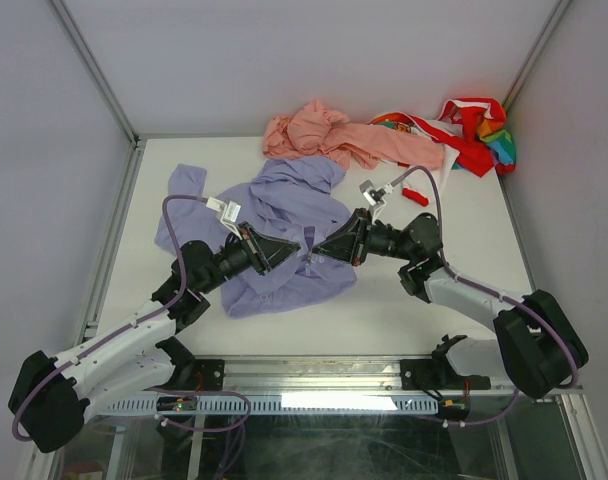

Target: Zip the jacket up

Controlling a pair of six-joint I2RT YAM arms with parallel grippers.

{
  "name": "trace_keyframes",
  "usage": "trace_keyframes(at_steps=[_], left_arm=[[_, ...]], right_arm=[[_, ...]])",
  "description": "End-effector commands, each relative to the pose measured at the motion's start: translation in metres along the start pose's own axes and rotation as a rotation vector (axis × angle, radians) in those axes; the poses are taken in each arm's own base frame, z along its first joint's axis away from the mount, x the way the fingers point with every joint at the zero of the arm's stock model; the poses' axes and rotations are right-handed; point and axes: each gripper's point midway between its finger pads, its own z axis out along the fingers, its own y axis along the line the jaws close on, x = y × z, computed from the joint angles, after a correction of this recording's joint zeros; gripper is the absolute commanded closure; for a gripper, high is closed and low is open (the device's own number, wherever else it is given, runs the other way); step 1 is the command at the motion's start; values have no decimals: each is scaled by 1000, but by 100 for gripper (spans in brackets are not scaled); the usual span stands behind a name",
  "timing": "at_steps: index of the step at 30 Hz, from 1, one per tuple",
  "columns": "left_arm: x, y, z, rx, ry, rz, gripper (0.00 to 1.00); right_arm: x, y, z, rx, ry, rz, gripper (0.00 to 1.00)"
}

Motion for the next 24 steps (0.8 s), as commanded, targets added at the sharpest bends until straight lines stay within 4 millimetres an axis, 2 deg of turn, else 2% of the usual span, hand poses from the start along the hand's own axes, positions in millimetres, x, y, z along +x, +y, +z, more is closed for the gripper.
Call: trace_keyframes(at_steps=[1,24], left_arm=[[-16,-20,1,85,-44,12,100],[-23,-17,-1,60,-79,-4,100]], right_arm=[[-19,11,4,-44,-41,-69,100],[-15,6,-1,-29,-37,-56,100]])
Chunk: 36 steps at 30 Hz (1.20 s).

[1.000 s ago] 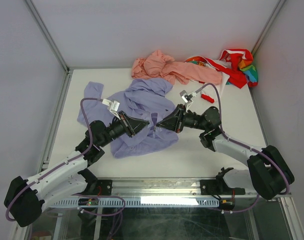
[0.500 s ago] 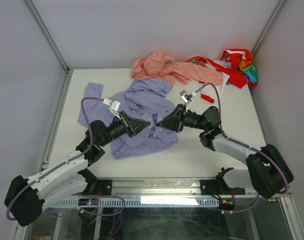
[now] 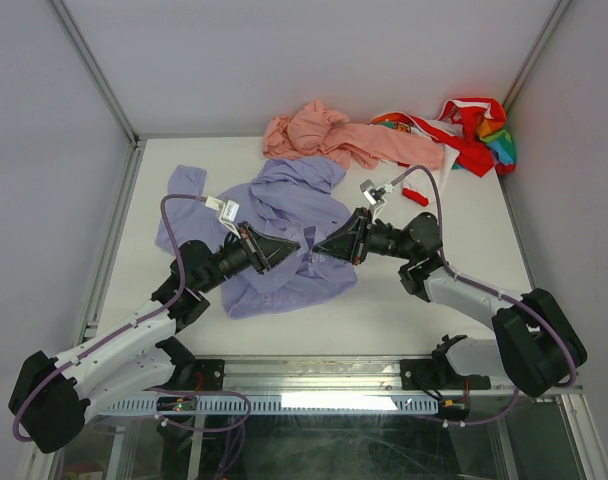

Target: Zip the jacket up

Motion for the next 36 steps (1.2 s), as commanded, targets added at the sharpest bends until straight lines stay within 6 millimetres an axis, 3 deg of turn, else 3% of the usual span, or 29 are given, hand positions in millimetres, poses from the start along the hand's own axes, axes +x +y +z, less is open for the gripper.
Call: trace_keyframes(at_steps=[1,23,36], left_arm=[[-21,-13,-1,44,-73,18,100],[-13,-18,1,90,-35,-3,100],[-15,-18,-1,83,-50,-15,100]], right_arm=[[-14,11,0,-42,-37,-65,100],[-21,20,0,-67,-51,-73,100],[-15,17,-4,-54,-47,-64,100]])
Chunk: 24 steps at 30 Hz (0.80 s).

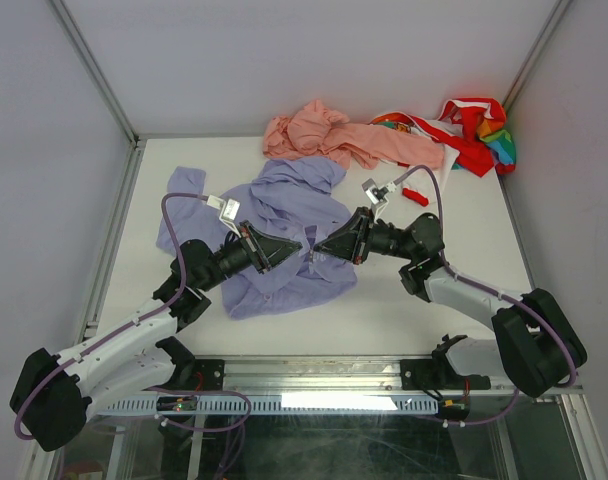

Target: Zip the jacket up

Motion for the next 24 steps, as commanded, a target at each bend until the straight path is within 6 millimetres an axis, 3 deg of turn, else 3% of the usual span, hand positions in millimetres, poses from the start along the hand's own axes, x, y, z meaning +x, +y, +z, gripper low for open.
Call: trace_keyframes(at_steps=[1,24], left_arm=[[-15,-12,-3,45,-62,18,100],[-11,-8,1,38,-33,23,100]], right_arm=[[-10,12,-3,-39,-29,-69,100],[-18,18,0,-67,-46,-81,100]])
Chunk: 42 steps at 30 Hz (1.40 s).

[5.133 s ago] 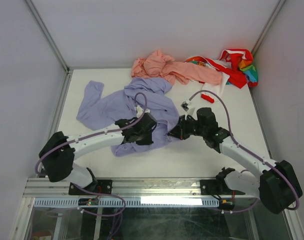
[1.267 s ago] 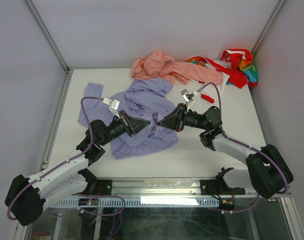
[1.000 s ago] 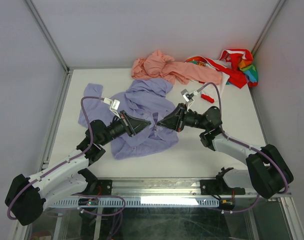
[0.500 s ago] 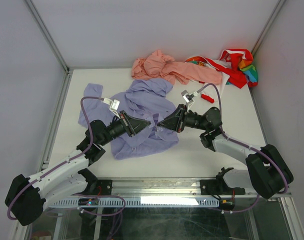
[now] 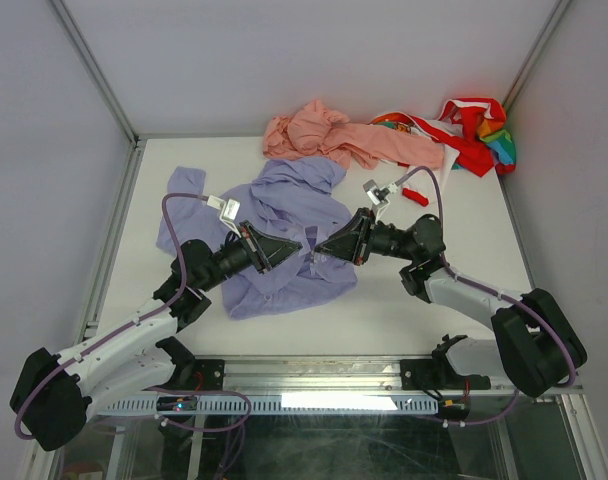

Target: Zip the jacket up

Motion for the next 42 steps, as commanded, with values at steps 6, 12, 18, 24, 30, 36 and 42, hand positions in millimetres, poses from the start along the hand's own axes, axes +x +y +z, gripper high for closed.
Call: trace_keyframes(at_steps=[6,12,18,24,30,36,42], left_arm=[[-14,-11,1,44,-43,30,100],[-9,-13,1,59,-14,28,100],[-6,-17,1,78,6,24,100],[-2,-14,0,66,26,14,100],[5,-7,-1,29,62,14,100],[-1,-8,-2,18,34,-18,96],[-11,-24,0,79,3,-67,72]], right_arm=[[-18,16,3,-60,-39,-78,100],[-20,15,3,-55,-47,-81,100],[-23,16,5,-65,-50,-87,100],[-31,20,8,-86,-55,-93,100],[-42,23,11,-86,-80,-101,100],[-42,23,13,-88,-63,-95,100],[-33,18,9,-72,-54,-72,100]])
